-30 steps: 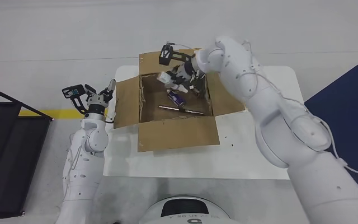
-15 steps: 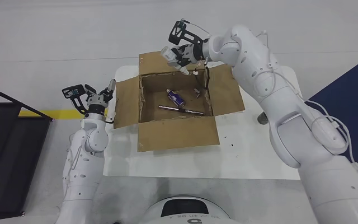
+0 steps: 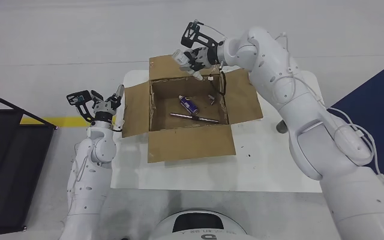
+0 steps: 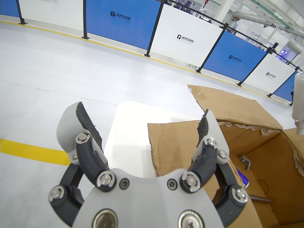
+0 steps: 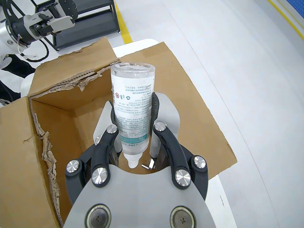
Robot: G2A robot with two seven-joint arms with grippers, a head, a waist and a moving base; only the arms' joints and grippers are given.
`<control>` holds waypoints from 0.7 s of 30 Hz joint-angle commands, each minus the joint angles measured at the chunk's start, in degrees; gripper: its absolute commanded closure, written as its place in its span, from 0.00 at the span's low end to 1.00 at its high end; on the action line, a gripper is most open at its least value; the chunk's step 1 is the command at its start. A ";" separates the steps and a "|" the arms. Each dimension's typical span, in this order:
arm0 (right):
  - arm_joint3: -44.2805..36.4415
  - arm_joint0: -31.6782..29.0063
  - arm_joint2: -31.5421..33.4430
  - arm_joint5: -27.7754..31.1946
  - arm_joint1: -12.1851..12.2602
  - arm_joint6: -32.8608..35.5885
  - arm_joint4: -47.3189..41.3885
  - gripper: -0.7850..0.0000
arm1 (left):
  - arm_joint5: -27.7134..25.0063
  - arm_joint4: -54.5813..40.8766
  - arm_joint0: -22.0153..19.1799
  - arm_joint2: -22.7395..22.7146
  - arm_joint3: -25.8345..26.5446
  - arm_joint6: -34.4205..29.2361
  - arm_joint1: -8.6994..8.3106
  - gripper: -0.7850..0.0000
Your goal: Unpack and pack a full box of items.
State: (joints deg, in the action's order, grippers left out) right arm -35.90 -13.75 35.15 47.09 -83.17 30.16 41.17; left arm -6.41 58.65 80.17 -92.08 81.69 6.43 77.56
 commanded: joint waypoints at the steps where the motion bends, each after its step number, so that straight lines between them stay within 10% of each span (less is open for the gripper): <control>1: -0.01 0.00 0.00 0.00 0.00 0.00 0.00 1.00 | -0.01 0.01 0.00 0.00 0.00 0.00 0.00 0.00; 12: 5.26 -1.51 11.05 10.91 5.20 0.65 -19.01 1.00 | -0.01 0.01 0.00 0.00 0.00 0.00 0.00 0.00; 21: -4.76 -13.40 30.13 10.91 17.46 16.13 -43.18 1.00 | -0.01 0.01 0.00 0.00 0.00 0.00 0.00 0.00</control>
State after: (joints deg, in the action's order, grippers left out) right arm -39.66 -25.37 62.72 58.00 -67.11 45.95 -0.41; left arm -6.41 58.65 80.17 -92.08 81.69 6.43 77.56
